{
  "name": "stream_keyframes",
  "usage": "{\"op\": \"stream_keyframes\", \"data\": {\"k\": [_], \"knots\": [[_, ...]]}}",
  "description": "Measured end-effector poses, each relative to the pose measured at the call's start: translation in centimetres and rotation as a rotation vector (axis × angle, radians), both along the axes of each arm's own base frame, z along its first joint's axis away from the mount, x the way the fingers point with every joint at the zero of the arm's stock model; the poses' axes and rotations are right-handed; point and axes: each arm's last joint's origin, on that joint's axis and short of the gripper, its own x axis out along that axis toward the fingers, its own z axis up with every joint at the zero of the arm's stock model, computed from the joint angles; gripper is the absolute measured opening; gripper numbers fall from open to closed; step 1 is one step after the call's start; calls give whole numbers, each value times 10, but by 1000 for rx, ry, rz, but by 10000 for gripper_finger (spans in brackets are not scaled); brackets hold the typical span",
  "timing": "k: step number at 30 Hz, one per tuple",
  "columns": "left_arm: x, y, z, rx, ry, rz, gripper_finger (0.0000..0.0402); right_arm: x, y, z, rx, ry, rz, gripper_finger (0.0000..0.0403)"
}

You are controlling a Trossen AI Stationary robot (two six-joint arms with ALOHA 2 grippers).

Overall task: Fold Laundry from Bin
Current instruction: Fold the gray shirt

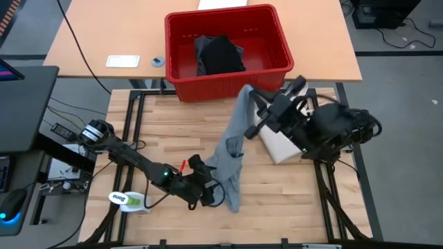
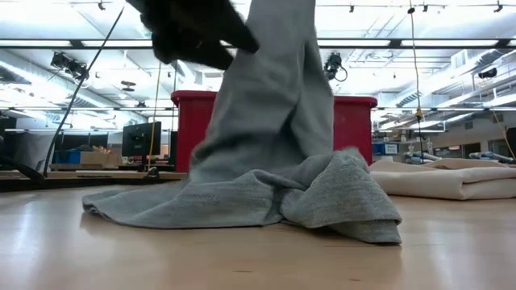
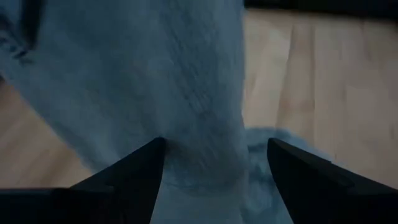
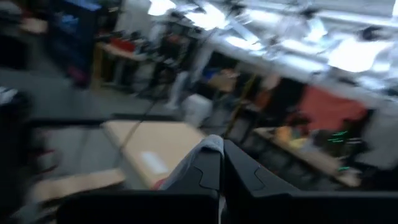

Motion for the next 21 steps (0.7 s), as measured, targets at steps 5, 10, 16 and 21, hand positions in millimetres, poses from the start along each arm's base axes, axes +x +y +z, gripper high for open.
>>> {"op": "stream_keyframes", "data": {"k": [5,10,16,21], "knots": [[-2,-1,4,76,-64,102,290,-3,1,20,-74,-78,-54,14],[-7,-8,5,103,-98,137,290,-7,-6,27,-113,-42,-153,14],[1,-3,5,63,-142,168,290,-6,-5,25,-104,2,-185,14],[22,10,-12,85,-128,187,290,-1,-1,18,-119,45,-178,14]]}}
